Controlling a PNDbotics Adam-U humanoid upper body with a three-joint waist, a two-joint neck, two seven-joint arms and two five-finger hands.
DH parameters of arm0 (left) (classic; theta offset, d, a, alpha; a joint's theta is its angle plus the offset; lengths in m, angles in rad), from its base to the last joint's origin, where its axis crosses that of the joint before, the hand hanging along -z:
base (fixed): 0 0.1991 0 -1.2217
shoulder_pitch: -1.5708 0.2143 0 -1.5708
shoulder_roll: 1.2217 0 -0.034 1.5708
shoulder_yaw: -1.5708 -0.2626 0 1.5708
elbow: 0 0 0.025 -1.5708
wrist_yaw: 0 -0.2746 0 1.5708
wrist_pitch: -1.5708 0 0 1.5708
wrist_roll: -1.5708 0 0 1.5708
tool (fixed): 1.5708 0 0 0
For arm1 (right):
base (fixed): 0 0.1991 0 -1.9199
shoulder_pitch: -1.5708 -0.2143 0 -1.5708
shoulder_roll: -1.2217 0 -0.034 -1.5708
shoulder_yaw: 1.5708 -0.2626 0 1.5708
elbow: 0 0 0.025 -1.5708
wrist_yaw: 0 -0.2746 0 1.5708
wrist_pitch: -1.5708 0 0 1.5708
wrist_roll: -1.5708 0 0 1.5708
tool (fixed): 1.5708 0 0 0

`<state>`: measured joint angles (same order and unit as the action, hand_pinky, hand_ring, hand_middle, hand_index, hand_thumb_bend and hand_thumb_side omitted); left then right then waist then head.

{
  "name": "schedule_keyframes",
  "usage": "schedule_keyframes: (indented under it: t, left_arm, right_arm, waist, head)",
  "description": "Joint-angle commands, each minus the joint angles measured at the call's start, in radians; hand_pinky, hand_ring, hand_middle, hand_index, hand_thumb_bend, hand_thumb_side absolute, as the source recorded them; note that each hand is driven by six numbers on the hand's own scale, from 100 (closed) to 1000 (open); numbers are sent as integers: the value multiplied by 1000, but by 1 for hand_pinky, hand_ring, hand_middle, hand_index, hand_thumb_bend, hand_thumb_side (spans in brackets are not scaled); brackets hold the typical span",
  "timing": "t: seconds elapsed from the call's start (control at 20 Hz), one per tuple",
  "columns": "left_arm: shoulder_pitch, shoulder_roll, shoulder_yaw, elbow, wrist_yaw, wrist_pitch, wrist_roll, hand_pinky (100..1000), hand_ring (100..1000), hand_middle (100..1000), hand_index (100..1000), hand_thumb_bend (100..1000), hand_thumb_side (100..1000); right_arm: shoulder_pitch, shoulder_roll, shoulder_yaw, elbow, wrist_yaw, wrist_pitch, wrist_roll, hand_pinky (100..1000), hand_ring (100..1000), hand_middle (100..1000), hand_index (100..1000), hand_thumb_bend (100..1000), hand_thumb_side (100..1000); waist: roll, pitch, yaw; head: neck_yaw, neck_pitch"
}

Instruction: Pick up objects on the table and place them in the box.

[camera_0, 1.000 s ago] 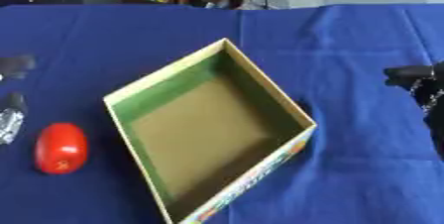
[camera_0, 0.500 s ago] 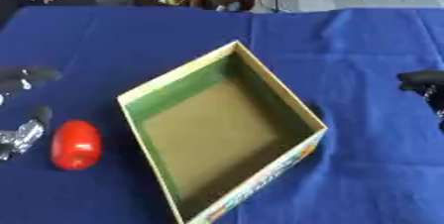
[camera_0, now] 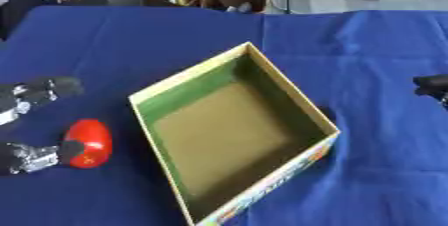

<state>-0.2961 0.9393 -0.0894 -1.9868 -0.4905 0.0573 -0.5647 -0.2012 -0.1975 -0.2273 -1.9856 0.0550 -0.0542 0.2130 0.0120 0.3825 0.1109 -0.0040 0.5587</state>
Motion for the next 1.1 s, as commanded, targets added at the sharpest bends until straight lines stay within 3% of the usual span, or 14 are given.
schedule_keyframes:
  t: [0.05,0.15,0.2,0.25,0.6,1.1]
  left_arm:
    - [-18,55,0,-13,-11,27,-43,883,943,979,1000,718,1000]
    - [-24,65,-8,-13,-14,43,-70,881,943,971,1000,711,1000]
    - [-29,71,-13,-13,-14,52,-86,882,940,955,1000,642,1000]
    - [-34,76,-17,-13,-13,62,-101,883,940,950,1000,696,1000]
    - [-70,96,-53,-2,14,136,-158,837,905,909,1000,686,1000]
    - [-131,111,-109,69,69,139,-228,825,889,894,1000,707,989]
  right_arm:
    - [0,-19,1,-14,3,0,2,905,830,573,706,100,1000]
    - [1,-19,3,-14,4,1,3,905,830,573,706,100,1000]
    - [1,-19,3,-14,5,0,4,905,830,573,705,100,1000]
    - [1,-19,4,-14,5,0,5,905,830,573,705,100,1000]
    - [2,-19,7,-14,10,-2,11,906,831,572,705,100,1000]
    - [3,-20,12,-14,16,-4,20,906,831,571,704,100,1000]
  waist:
    - [4,-23,0]
    - [5,-23,-1]
    - [5,-23,-1]
    - [6,-22,-2]
    - [8,-18,-12]
    - [13,-10,-24]
  head:
    - [-7,-14]
    - [-8,-14]
    - [-9,-14]
    - [-9,-14]
    - [-8,-17]
    - [-2,-20]
